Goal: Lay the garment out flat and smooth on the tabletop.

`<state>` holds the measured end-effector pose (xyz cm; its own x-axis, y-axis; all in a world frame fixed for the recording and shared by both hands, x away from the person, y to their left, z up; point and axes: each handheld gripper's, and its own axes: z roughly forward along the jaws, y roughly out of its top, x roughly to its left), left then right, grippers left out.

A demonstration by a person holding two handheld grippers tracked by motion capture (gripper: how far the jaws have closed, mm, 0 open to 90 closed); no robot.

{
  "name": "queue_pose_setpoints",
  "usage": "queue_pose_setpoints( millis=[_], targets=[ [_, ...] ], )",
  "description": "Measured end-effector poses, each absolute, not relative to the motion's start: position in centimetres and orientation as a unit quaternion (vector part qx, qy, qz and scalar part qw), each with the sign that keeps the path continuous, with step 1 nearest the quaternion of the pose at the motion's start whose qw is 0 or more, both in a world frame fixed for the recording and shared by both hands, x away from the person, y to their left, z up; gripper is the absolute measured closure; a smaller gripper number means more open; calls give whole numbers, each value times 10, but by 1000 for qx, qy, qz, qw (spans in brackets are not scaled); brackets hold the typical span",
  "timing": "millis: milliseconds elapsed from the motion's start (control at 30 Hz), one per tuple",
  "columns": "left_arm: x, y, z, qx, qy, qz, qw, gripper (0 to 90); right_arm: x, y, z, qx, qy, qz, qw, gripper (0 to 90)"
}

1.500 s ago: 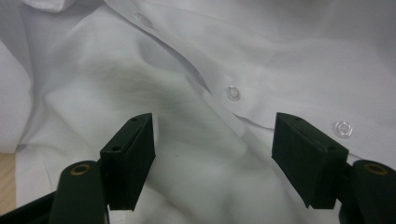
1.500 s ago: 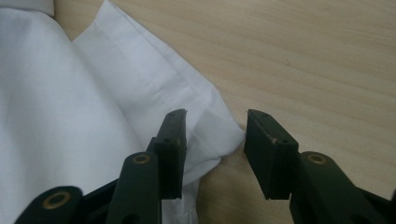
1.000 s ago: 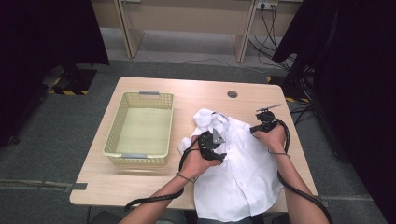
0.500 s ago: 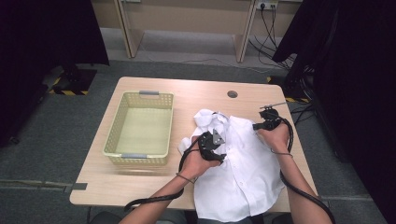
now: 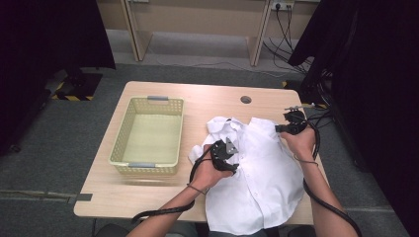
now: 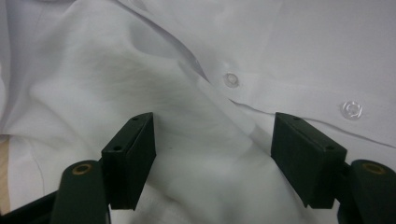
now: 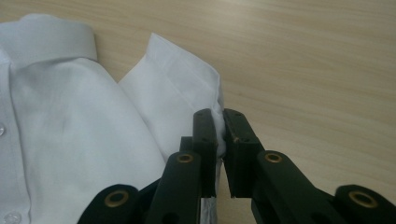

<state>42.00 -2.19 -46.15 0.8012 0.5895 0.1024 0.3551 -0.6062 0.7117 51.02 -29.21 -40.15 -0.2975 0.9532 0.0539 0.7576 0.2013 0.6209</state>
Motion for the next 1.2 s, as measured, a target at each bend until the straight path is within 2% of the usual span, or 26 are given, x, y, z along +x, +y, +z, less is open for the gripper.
queue_pose_setpoints(
  millis=[500, 633, 933, 1000, 1200],
  targets=[
    [419, -24, -464, 884, 264, 164, 349, 307, 494, -330, -389, 596, 720, 282, 216, 837],
    [419, -25, -464, 885, 262, 164, 349, 310, 490, -338, -395, 603, 719, 264, 223, 836],
    [419, -24, -463, 888, 261, 167, 340, 314, 483, -350, -418, 616, 731, 209, 207, 827],
    [419, -23, -462, 886, 265, 164, 344, 313, 481, -351, -420, 617, 733, 198, 206, 812],
    [420, -18, -451, 874, 268, 171, 366, 308, 480, -349, -407, 604, 734, 212, 226, 694]
  ],
)
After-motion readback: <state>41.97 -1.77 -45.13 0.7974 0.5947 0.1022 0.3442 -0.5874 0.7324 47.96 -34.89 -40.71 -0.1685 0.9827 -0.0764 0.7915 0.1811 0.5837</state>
